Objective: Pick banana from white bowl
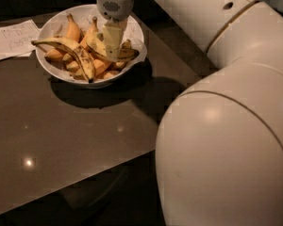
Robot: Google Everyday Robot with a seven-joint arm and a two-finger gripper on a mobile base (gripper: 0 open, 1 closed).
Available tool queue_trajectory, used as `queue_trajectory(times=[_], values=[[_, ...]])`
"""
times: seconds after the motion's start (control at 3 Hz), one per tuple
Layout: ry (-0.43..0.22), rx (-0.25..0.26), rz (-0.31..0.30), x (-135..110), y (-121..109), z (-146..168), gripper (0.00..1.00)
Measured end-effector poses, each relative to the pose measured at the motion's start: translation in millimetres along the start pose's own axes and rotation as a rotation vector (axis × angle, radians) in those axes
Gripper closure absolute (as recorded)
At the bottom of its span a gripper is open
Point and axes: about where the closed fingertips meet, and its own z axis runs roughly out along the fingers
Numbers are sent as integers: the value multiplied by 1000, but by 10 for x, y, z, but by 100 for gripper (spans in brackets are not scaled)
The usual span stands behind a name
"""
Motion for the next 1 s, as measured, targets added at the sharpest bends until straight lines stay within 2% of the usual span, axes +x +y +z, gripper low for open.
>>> queue_trajectory(times=[0.67, 1.0], values=[[21, -26, -14, -95, -15, 164, 32], [26, -56, -25, -146, 27, 278, 40]])
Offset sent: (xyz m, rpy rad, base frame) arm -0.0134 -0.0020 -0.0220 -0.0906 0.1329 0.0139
